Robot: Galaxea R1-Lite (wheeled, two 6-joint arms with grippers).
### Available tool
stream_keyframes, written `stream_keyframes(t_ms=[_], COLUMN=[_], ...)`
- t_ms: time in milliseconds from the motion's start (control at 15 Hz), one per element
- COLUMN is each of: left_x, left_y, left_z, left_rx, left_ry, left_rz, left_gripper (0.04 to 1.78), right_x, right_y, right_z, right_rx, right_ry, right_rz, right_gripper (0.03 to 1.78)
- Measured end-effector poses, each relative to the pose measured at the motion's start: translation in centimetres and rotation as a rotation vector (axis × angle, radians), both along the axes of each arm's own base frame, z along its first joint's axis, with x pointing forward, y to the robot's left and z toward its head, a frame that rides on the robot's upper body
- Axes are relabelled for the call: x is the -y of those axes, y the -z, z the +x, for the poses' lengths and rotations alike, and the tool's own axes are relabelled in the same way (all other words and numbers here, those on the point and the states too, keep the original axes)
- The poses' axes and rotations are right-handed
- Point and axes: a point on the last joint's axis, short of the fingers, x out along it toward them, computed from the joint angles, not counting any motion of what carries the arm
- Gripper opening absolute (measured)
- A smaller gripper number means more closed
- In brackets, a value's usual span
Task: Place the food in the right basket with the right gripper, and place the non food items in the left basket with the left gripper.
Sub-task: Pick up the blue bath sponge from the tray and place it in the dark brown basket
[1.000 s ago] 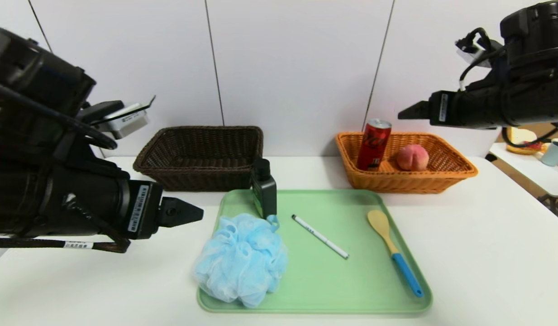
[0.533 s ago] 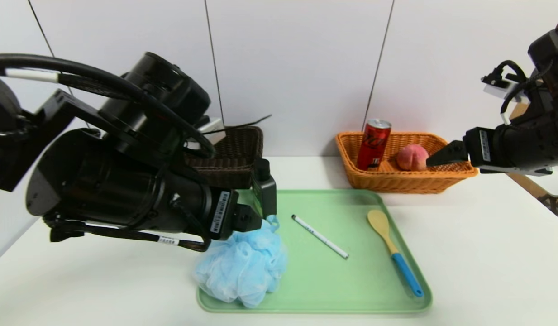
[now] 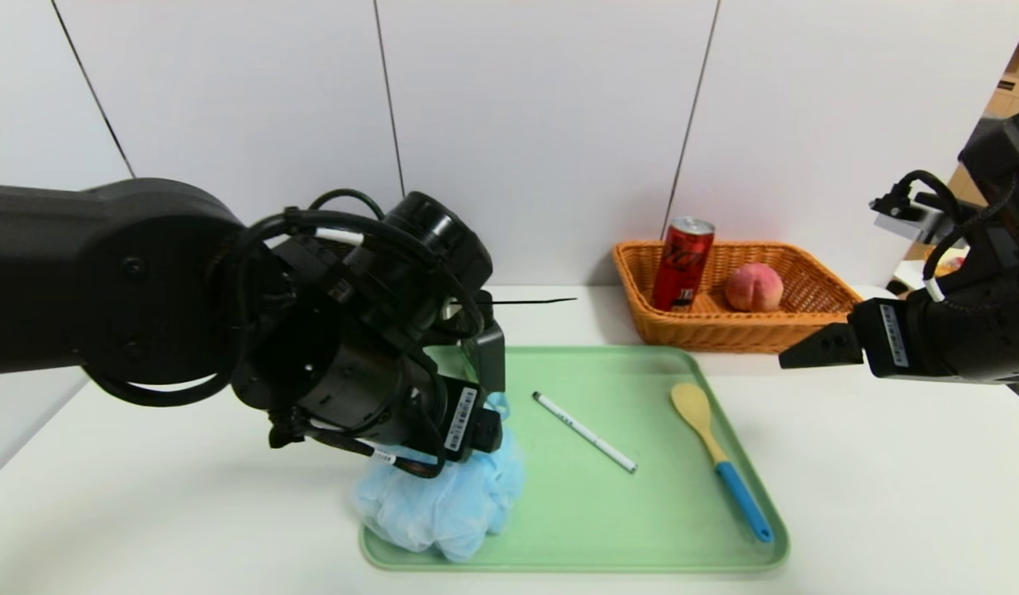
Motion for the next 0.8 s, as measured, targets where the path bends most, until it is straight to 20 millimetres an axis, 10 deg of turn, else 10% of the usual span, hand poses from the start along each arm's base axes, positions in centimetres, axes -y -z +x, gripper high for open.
stream_keyframes(t_ms=[800], left_x=[2.3], left_y=[4.7], left_z=[0.8], left_rx=[-0.165], left_ry=[0.056], left_rz=[0.116], left_gripper=[1.69], right_x=[-0.3], right_y=[1.9], right_z=[0.1], right_rx=[-0.004], right_ry=[-0.008], right_rz=[-0.001], right_gripper=[1.69])
